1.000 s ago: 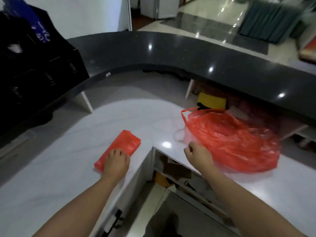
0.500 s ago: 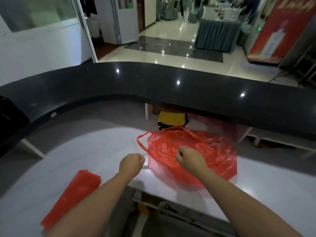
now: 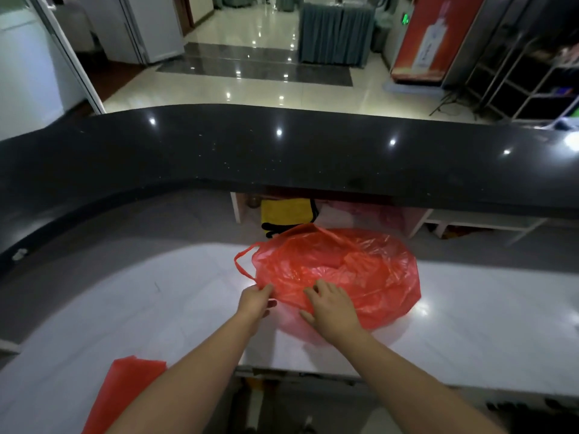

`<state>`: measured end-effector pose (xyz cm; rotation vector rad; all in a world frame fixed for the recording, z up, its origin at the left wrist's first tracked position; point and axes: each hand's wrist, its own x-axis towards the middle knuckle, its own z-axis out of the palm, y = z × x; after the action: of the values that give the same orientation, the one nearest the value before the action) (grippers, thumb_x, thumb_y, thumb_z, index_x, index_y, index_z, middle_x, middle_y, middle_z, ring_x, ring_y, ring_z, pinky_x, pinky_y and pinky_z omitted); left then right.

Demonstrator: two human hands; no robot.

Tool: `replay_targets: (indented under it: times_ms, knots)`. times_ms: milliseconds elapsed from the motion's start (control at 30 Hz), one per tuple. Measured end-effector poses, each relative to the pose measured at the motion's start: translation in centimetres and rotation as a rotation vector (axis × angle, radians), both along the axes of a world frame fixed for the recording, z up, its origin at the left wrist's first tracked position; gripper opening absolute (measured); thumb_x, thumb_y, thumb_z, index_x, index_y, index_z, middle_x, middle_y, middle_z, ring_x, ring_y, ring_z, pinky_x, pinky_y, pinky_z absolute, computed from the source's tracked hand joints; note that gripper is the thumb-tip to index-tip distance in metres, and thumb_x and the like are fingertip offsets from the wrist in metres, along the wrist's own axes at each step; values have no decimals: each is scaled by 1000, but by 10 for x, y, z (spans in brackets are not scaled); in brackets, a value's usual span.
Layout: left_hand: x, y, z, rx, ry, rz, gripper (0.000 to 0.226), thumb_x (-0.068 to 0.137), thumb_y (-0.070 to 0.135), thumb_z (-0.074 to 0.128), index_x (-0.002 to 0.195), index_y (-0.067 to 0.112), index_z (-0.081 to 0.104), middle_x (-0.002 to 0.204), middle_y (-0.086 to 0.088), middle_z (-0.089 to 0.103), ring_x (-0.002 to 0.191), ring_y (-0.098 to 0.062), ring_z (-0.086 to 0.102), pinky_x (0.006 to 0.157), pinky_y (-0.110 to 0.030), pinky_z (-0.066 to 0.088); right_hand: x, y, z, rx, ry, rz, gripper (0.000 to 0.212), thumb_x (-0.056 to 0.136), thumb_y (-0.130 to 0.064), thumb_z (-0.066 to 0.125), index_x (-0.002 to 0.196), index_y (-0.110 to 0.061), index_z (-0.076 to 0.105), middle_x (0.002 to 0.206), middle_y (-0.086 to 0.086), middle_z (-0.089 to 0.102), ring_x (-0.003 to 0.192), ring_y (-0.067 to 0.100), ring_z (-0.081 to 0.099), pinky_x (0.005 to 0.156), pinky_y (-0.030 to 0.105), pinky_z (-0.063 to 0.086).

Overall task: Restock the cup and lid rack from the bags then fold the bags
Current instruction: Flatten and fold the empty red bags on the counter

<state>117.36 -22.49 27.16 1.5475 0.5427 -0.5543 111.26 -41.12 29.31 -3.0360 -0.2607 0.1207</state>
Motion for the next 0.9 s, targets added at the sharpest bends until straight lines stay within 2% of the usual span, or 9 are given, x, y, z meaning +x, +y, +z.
replay_targets:
  times_ms: [133, 200, 300, 400, 567, 633, 667, 733, 900]
  knots:
    - [10, 6, 6, -113, -87, -115, 31, 97, 43, 61, 107, 16, 73, 101, -1, 78, 87, -18, 71, 80, -34, 53, 11, 19, -2, 8, -100, -73, 19, 92, -34, 65, 102, -19, 69, 103, 2, 62, 96, 27, 59, 80, 39, 48]
    - [15, 14, 9, -143, -110, -166, 34, 99, 44, 58, 107, 15, 74, 100, -1, 78, 86, -17, 72, 80, -34, 53, 19, 24, 2, 152, -128, -192, 14, 94, -24, 60, 93, -15, 70, 96, 5, 65, 91, 30, 62, 75, 39, 45]
    - [19, 29, 2, -80, -78, -153, 26, 98, 32, 57, 107, 13, 72, 101, -3, 77, 88, -19, 71, 78, -32, 52, 31, 21, 16, 370, -214, -404, 12, 93, -17, 59, 91, -10, 68, 90, 10, 68, 86, 34, 63, 72, 42, 46]
    - [16, 29, -10, 18, -34, -221, 20, 100, 27, 54, 108, 14, 68, 108, -3, 73, 96, -24, 69, 77, -32, 49, 37, 7, 36, 387, -277, -456, 13, 93, -21, 61, 93, -10, 68, 89, 10, 69, 84, 33, 64, 72, 43, 49]
    - [10, -8, -14, -88, 116, -278, 29, 99, 39, 59, 87, 12, 59, 73, 0, 58, 60, -15, 54, 54, -25, 44, 26, -24, 63, 456, -320, -471, 12, 94, -24, 60, 92, -15, 68, 87, 3, 68, 82, 26, 64, 71, 41, 51]
    - [9, -29, -10, -172, 159, -264, 36, 96, 51, 61, 95, 15, 62, 85, 3, 69, 77, -17, 67, 69, -31, 55, 17, -37, 70, 478, -325, -490, 12, 94, -26, 59, 90, -17, 68, 86, 0, 67, 80, 22, 63, 70, 40, 50]
    - [10, -39, -9, -196, 153, -260, 37, 95, 55, 61, 103, 19, 63, 98, 2, 72, 93, -20, 71, 82, -36, 57, 13, -45, 72, 489, -335, -495, 12, 93, -26, 59, 90, -18, 68, 85, -1, 67, 79, 21, 62, 70, 39, 50]
    - [9, -60, -1, -238, 134, -297, 35, 94, 53, 63, 114, 24, 64, 110, -1, 74, 106, -22, 70, 92, -38, 54, 6, -60, 77, 512, -357, -487, 11, 93, -24, 61, 89, -17, 69, 84, -2, 67, 77, 18, 62, 70, 36, 50]
    - [-2, -107, 9, -171, 27, -308, 20, 96, 24, 65, 114, 16, 66, 100, -4, 76, 92, -21, 71, 86, -36, 49, -2, -91, 81, 572, -374, -491, 10, 92, -23, 61, 88, -19, 70, 81, -7, 66, 72, 11, 59, 69, 30, 48]
